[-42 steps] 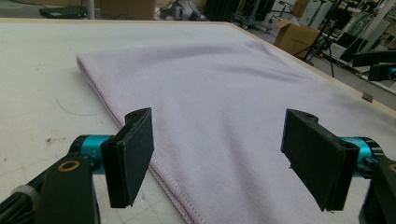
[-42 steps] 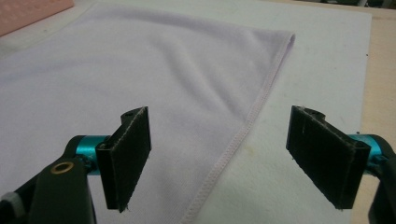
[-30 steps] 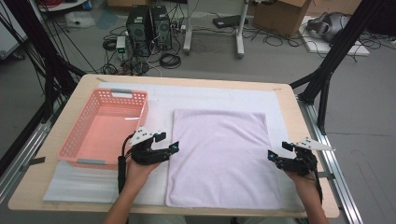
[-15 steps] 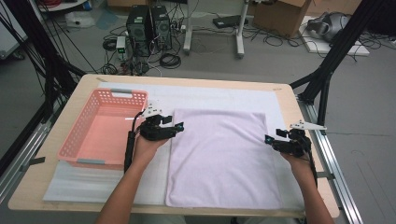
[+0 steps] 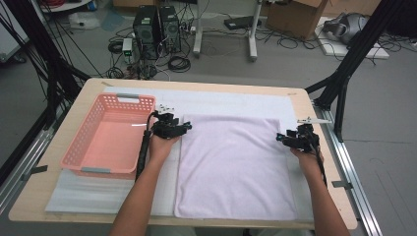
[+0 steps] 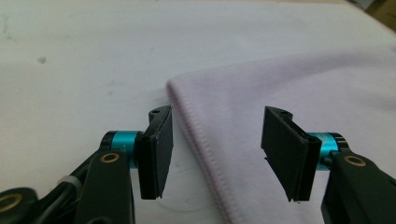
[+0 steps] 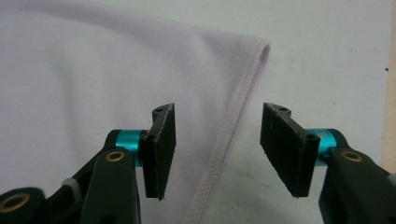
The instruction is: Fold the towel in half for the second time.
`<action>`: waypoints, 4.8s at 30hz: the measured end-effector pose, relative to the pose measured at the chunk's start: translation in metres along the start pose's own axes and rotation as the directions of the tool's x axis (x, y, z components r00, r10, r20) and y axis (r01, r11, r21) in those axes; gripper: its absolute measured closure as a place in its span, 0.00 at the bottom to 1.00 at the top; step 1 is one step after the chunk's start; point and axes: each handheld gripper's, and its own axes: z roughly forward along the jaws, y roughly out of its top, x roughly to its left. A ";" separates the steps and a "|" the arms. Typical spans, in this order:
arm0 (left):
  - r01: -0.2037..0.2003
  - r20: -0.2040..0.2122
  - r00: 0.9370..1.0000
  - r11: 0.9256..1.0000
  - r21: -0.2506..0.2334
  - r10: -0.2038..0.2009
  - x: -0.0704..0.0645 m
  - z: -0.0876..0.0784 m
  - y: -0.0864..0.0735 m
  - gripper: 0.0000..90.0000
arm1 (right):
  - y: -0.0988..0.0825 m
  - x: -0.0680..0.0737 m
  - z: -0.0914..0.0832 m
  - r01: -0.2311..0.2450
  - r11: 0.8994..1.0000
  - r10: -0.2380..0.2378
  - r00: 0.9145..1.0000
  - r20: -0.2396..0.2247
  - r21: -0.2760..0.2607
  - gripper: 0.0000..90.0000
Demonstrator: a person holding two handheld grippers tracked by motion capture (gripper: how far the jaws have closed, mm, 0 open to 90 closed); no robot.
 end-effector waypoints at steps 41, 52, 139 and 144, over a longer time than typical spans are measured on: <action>0.048 0.108 0.993 0.995 -0.085 -0.038 -0.009 -0.026 0.020 0.95 | 0.025 -0.002 -0.018 -0.065 0.989 0.062 0.998 -0.028 -0.130 0.96; 0.014 0.169 0.986 0.997 -0.077 -0.001 -0.023 -0.064 0.004 0.95 | 0.009 0.012 -0.055 -0.014 0.989 0.005 0.998 -0.064 -0.150 0.96; -0.030 0.323 0.943 0.988 -0.151 0.078 -0.054 -0.158 -0.102 0.45 | -0.109 0.062 -0.144 -0.051 0.978 0.025 0.992 -0.127 -0.204 0.64; 0.012 0.271 0.962 0.993 -0.118 0.020 -0.043 -0.142 -0.093 0.45 | -0.099 0.053 -0.119 -0.068 0.986 0.055 0.994 -0.090 -0.153 0.53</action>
